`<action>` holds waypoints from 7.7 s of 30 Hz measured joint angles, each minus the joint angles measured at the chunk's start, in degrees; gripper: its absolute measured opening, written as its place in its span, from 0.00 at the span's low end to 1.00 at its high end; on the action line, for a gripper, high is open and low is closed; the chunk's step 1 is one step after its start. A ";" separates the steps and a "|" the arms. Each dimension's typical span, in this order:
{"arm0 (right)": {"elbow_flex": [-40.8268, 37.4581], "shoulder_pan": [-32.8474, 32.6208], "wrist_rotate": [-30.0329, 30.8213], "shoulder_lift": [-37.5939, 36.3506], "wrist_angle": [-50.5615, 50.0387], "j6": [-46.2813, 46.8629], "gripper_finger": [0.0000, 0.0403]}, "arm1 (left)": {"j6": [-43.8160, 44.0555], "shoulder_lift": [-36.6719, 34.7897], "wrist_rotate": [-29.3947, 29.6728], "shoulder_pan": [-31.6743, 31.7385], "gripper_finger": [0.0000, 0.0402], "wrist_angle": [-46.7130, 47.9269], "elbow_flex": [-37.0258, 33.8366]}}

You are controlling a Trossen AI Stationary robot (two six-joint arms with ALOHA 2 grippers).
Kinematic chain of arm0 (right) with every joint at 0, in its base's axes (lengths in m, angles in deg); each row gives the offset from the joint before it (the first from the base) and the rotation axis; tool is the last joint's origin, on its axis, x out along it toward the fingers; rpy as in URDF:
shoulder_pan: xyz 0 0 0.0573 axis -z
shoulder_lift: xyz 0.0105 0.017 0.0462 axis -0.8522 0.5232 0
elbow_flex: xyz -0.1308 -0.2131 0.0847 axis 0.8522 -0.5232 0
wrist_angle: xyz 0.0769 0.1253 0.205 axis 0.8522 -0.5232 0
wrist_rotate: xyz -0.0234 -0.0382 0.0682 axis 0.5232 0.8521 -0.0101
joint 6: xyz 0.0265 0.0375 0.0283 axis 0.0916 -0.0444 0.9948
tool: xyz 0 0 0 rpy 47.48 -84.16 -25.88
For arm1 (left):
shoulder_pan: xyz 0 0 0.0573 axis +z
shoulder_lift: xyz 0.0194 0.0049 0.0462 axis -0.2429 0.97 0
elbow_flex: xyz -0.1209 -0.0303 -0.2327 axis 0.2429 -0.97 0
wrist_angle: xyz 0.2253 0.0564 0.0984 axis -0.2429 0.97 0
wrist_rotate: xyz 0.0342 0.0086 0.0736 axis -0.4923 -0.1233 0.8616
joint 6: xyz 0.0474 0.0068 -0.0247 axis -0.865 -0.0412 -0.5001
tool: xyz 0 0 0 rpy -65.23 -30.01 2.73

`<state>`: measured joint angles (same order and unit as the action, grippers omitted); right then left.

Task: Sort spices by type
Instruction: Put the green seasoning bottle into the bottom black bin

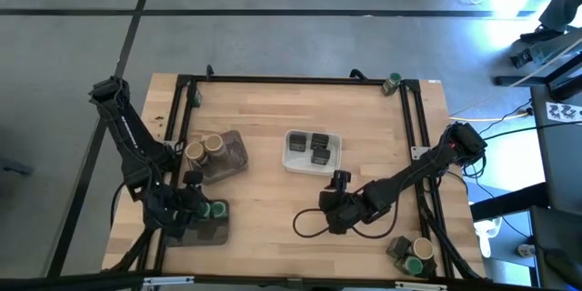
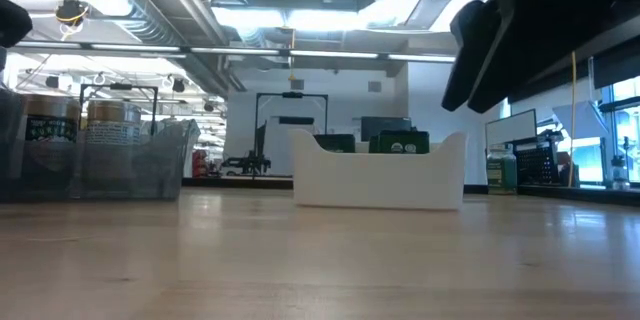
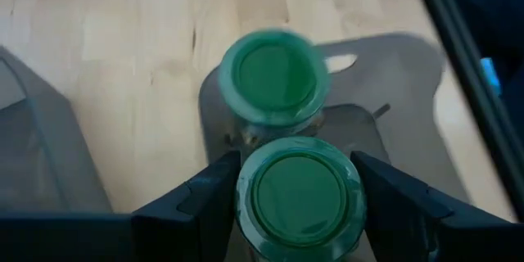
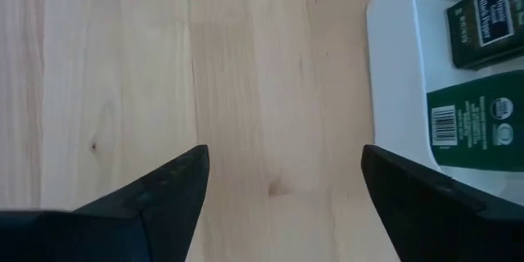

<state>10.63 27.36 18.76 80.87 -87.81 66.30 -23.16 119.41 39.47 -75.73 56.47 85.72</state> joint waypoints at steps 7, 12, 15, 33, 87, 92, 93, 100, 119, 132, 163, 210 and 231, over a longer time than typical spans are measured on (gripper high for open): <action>0.00 0.00 1.43 0.00 0.29 -0.01 0.79 | 1.74 0.00 0.03 0.06 0.53 0.09 0.00; 0.00 0.00 0.44 0.00 0.28 0.00 0.79 | 4.59 -0.02 0.02 0.20 0.62 0.13 0.00; 0.00 0.00 -0.15 0.00 0.25 -0.01 0.79 | 4.58 -0.04 -0.10 0.20 0.69 0.18 0.00; 6.14 1.96 1.40 0.03 -6.05 -0.58 0.79 | -7.28 -10.32 13.72 1.33 0.75 0.98 6.99; -16.62 13.49 -22.89 -35.14 -45.32 45.63 0.79 | -35.71 -10.67 2.27 37.48 0.75 -12.52 0.09; -16.61 13.49 -26.82 -31.12 -48.67 46.72 0.79 | -35.95 -10.67 2.29 37.48 0.75 -12.43 0.09; -16.61 13.49 -27.75 -30.53 -48.64 46.64 0.79 | -35.95 -10.67 2.29 37.48 0.75 -12.43 0.09; -17.86 13.49 -30.47 -28.46 -47.71 46.57 0.79 | -35.46 -10.67 2.29 37.46 0.75 -12.30 0.09; -27.04 13.44 -32.71 -28.46 -32.06 42.04 0.78 | -34.73 -10.67 2.29 37.46 0.75 -12.29 0.09; -26.99 13.44 -31.73 -28.50 -23.47 37.35 0.49 | -32.95 -10.67 2.29 37.46 0.75 -11.51 0.11; 14.02 13.51 -17.59 5.10 -4.85 -8.07 0.50 | -28.01 -6.80 2.27 36.81 0.75 -12.37 0.11; 28.48 7.61 -10.07 9.87 -20.17 -10.45 0.76 | -36.84 9.55 -2.98 37.15 0.75 -45.78 0.13; -1.03 2.16 2.12 9.18 -10.55 15.13 0.75 | -38.59 33.18 -11.69 40.87 0.75 -40.89 19.97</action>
<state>9.61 29.52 20.88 90.05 -98.37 81.43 -61.75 152.59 27.78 -34.86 15.58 105.69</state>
